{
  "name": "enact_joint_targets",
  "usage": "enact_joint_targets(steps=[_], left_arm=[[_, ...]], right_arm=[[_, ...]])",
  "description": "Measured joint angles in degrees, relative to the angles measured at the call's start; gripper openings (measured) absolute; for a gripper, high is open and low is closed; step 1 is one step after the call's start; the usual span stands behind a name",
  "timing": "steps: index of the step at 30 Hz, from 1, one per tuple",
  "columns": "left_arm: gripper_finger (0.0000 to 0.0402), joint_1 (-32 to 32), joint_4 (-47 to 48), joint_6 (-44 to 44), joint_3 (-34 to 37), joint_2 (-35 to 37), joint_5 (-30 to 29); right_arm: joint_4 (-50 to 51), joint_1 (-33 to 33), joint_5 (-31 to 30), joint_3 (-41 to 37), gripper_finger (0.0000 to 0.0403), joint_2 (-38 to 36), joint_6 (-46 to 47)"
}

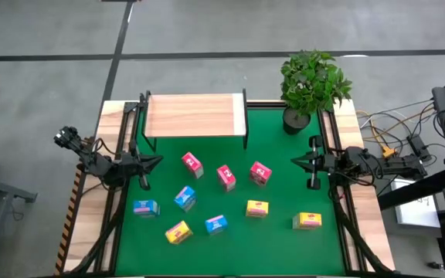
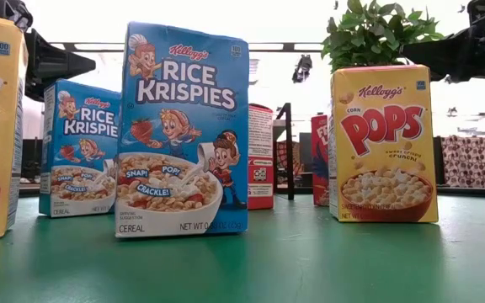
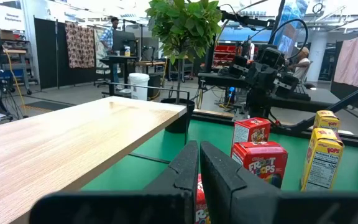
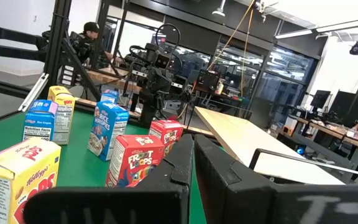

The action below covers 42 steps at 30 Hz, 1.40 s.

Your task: Stack cereal on shelf

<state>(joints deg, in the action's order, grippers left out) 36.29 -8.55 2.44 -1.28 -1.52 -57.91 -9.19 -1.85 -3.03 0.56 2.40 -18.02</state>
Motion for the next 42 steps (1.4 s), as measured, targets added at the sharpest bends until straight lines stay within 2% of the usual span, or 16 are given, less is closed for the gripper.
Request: enact_joint_targets(steps=[19, 26, 28, 30, 34, 38, 42], left_arm=[[0.0000, 0.00, -0.01, 0.00, 0.00, 0.00, 0.01], [0.0000, 0.00, 0.02, 0.00, 0.00, 0.02, 0.00], [0.0000, -0.02, 0.01, 0.00, 0.00, 0.01, 0.01], [0.0000, -0.02, 0.00, 0.00, 0.00, 0.02, 0.01], [0.0000, -0.01, -1.26, -3.13, 0.00, 0.01, 0.10], [0.0000, 0.00, -7.13, -8.53, 0.01, 0.00, 0.34], [0.0000, 0.00, -17.23, -4.80, 0.02, 0.02, 0.35]], right_arm=[[-0.09, 0.00, 0.00, 0.02, 0.0009, 0.02, -0.04], [-0.18, 0.00, 0.01, 0.02, 0.0009, 0.00, 3.56], [-0.10, -0.02, 0.07, 0.01, 0.0009, 0.00, 9.25], [-0.52, -0.02, -0.02, 0.00, 0.0009, 0.02, 20.21], [-3.38, 0.01, -6.56, 0.00, 0.0009, -0.03, 37.97], [-4.87, -0.05, -7.06, 0.01, 0.0009, 1.21, 41.43], [-15.13, -0.41, -7.08, 0.00, 0.0009, 5.99, 40.60]])
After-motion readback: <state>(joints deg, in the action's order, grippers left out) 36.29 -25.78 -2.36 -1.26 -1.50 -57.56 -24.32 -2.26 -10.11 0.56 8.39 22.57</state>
